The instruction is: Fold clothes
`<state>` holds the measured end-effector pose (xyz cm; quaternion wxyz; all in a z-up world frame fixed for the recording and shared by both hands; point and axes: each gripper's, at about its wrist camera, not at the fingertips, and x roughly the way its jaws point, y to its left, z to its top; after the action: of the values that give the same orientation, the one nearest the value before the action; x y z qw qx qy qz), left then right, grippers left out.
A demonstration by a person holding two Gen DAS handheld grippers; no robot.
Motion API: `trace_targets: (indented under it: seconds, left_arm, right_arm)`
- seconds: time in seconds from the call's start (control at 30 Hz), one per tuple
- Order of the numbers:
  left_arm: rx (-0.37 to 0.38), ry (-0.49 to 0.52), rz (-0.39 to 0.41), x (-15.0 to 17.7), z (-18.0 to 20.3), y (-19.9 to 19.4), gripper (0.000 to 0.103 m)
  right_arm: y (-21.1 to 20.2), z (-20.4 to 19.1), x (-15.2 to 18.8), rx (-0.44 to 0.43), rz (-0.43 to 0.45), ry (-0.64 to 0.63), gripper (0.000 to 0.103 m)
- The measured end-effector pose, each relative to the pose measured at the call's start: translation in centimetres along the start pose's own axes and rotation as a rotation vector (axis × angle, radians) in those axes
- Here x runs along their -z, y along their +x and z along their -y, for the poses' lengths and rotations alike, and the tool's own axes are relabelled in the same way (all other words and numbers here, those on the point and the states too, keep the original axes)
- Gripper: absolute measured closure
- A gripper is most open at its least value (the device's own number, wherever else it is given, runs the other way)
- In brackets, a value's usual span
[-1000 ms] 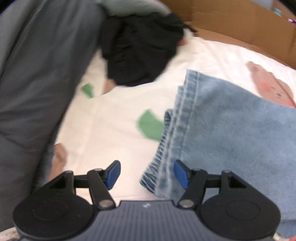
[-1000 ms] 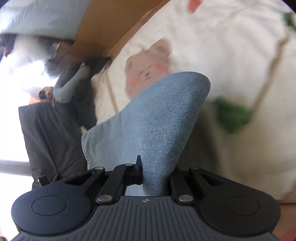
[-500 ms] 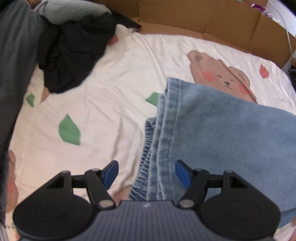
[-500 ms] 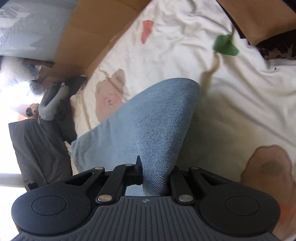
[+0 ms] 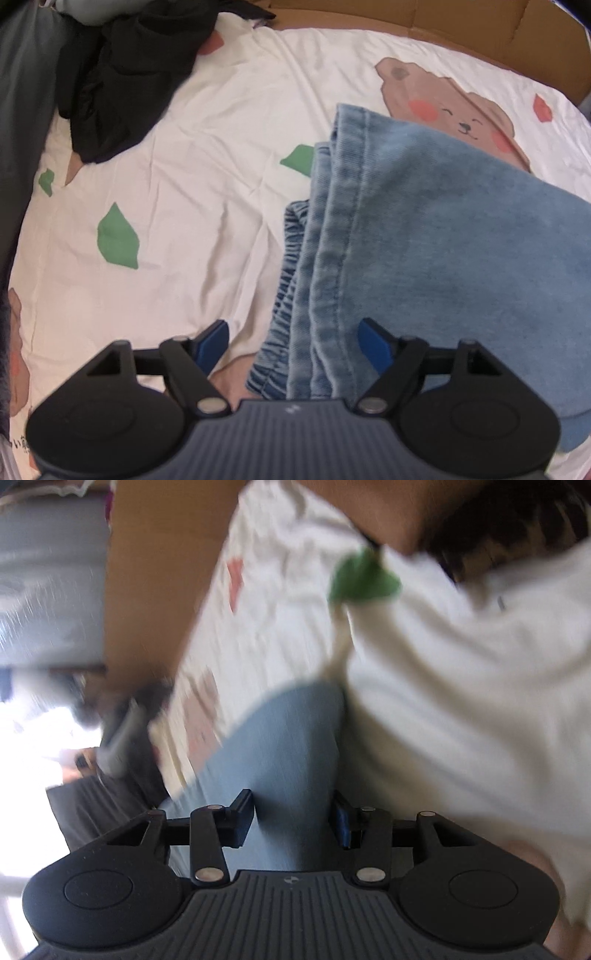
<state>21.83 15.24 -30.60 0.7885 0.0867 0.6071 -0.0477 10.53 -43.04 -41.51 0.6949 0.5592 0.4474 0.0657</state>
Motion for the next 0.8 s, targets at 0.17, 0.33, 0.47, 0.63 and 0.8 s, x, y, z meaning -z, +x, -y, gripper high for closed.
trace_targets:
  seconds: [0.17,0.33,0.47,0.63,0.8]
  left_arm:
    - [-0.009,0.018,-0.006,-0.7,0.6,0.0,0.023]
    - [-0.024,0.043,0.003,-1.4,1.3,-0.1,0.024]
    - [-0.033,0.05,0.01,-1.8,1.6,-0.3,0.024]
    - [-0.033,0.072,0.009,-1.7,1.9,-0.2,0.024]
    - [-0.023,0.048,0.008,-1.4,1.5,0.4,0.023]
  right_arm:
    - [0.9,-0.7,-2.3,-0.063,0.068,0.031,0.05]
    - [0.3,-1.9,-2.7,-0.148,0.064,-0.07,0.067]
    - [-0.9,-1.6,-2.9,-0.086,0.17,-0.081,0.07]
    - [-0.3,-1.8,-3.5,-0.001,0.159,-0.088,0.064]
    - [0.6,-1.0,-2.1,0.087,0.093,-0.094,0.062]
